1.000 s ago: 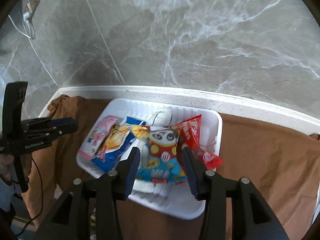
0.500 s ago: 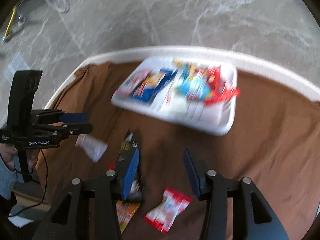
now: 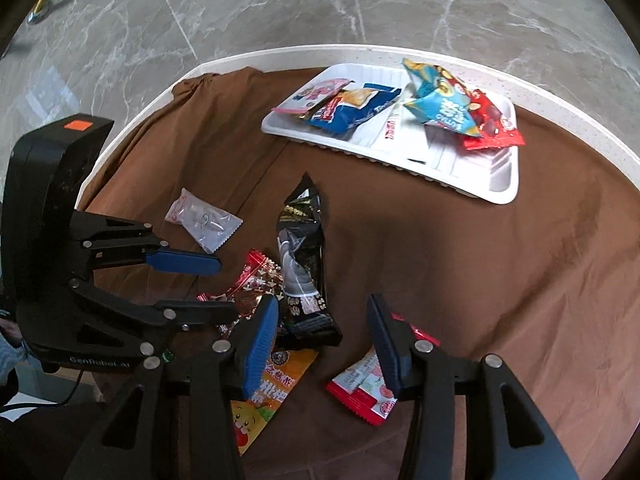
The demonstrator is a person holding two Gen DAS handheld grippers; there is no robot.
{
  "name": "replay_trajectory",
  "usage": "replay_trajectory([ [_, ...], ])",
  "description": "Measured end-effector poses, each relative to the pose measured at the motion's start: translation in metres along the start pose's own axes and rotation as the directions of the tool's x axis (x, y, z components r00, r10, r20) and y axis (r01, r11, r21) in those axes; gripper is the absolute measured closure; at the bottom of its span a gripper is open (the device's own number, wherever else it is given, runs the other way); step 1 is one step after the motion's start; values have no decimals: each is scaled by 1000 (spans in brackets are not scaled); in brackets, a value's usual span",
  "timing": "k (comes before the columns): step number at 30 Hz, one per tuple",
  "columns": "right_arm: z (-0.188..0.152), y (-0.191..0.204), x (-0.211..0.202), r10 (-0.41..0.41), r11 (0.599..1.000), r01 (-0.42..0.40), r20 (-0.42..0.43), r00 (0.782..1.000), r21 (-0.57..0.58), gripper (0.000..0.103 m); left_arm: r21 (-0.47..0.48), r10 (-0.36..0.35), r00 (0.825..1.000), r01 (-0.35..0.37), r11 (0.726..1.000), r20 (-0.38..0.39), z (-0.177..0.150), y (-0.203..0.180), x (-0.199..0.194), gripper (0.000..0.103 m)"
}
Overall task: Organize snacks
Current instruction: 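Grasp the red-brown candy with left tool while right tool grasps black packet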
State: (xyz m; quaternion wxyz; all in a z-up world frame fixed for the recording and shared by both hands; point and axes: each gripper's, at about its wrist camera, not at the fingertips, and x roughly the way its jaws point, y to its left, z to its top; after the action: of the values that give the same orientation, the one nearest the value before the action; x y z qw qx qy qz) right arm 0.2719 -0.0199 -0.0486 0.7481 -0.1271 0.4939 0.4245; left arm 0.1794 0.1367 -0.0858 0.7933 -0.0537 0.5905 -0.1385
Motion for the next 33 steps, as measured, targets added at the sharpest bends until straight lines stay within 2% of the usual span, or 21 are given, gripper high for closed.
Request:
replay_trajectory([
  [10, 17, 12, 30, -6, 998, 3, -44, 999, -68, 53, 13, 8, 999, -7, 1000, -34, 9, 3, 23, 61],
  [18, 28, 12, 54, -8, 995, 0, -85, 996, -95, 54, 44, 15, 1000, -14, 999, -24, 16, 2, 31, 61],
  [22, 29, 11, 61, 2, 995, -12, -103, 995, -95, 65, 65, 22, 1000, -21, 998, -15, 21, -2, 35, 61],
  [23, 29, 10, 62, 12, 995, -22, -108, 994, -93, 70, 67, 21, 1000, -20, 998, -13, 22, -3, 37, 62],
  [24, 29, 9, 63, 21, 995, -32, -112, 993, -91, 76, 72, 26, 1000, -25, 997, -12, 23, -3, 38, 63],
  [26, 28, 8, 63, 27, 995, -37, -108, 994, -90, 78, 82, 36, 999, -35, 996, -12, 24, -4, 39, 68],
  [27, 29, 8, 63, 32, 995, -42, -107, 994, -88, 79, 88, 33, 999, -32, 996, -12, 25, -4, 40, 76],
  [33, 27, -14, 58, 102, 995, -100, -98, 990, 20, 80, 66, 22, 1000, -22, 998, 2, 24, 1, 39, 82],
])
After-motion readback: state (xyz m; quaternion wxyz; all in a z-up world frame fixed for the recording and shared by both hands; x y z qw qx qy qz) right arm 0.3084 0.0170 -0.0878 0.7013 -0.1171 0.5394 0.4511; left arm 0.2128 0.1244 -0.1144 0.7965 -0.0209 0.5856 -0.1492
